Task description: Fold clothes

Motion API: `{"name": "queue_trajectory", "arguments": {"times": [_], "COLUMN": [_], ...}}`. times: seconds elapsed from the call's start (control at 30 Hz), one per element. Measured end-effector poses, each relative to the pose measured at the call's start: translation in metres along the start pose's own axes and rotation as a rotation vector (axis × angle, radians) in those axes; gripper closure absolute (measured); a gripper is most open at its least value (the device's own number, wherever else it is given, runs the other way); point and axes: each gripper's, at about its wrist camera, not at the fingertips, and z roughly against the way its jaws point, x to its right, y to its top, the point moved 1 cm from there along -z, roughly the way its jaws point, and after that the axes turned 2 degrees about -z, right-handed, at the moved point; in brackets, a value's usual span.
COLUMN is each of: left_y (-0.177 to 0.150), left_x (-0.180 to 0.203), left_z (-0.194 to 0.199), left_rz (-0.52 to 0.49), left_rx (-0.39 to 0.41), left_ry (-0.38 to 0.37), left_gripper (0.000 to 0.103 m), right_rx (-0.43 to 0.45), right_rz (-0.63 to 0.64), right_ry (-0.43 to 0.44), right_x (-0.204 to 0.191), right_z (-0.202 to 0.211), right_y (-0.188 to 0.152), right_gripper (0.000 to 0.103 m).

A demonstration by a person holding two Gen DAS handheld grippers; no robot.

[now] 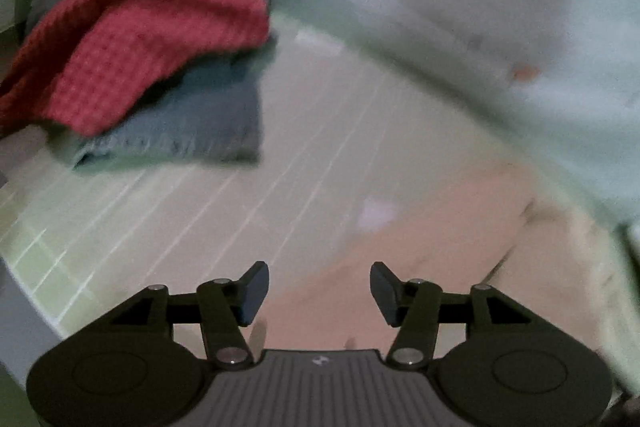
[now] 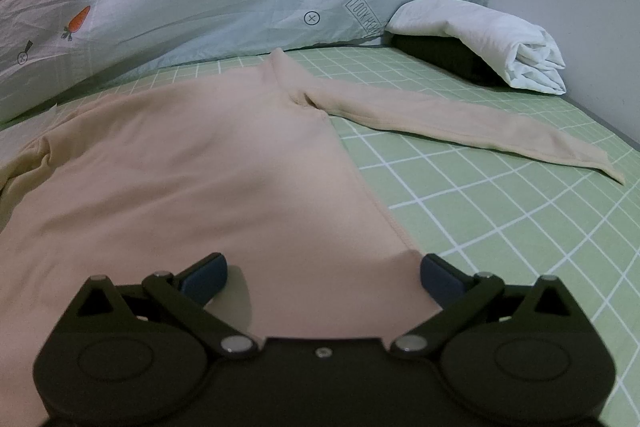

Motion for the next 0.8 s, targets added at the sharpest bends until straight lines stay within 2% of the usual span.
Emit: {"name": "queue_trajectory", "arguments": {"times": [0.1,0.23,0.27,0.3,0.33,0.37,0.47,0.57,0.67,0.8], "left_y": [-0.009,-0.017,-0.018,-0.019,-0.018,-0.017,-0.013,-0.004,0.007,0.019], "left_x": [-0.005,-0.007,-0.005,-0.004,-0.005,-0.006,-0.012,-0.015,-0.015,-0.013], "left_z": [-0.023,-0.031,-0.031,-0.032,-0.032,-0.032,-0.029,-0.015,-0.015,-0.016], "left_rz": [-0.018,-0.046,-0.058,-0.069,-0.069,-0.066,-0.038,-0.001,-0.004,0.007], "left_rx": [-0.095,-0.113,-0.112,-0.111,-0.110,-0.108,-0.073,-0.001,0.039,0.073], "left_ry": [0.077,0.099,0.105,0.111,0.111,0.110,0.105,0.121,0.154,0.184], "left_gripper": [0.046,0.049,0.053,0.070,0.094,0.096,0.098,0.099,0.098,0.093], "right_rx": [0.000,0.000,0.000,0.000,0.000,0.000,0.000,0.000,0.001,0.001], "right_rz": [-0.001,-0.001,0.000,0.001,0.001,0.001,0.003,0.005,0.006,0.005], "right_ry": [0.000,0.000,0.001,0.002,0.002,0.002,0.004,0.007,0.009,0.008], "right_x": [0.000,0.000,0.001,0.001,0.001,0.001,0.002,0.003,0.004,0.003], "right_z": [0.000,0.000,0.000,0.000,0.000,0.000,0.000,-0.001,-0.001,-0.001], "right_y": [0.000,0.000,0.000,0.000,0.000,0.000,0.001,0.001,0.001,0.001], "right_gripper": [0.000,0.000,0.000,0.000,0.000,0.000,0.000,0.000,0.000,0.000]}}
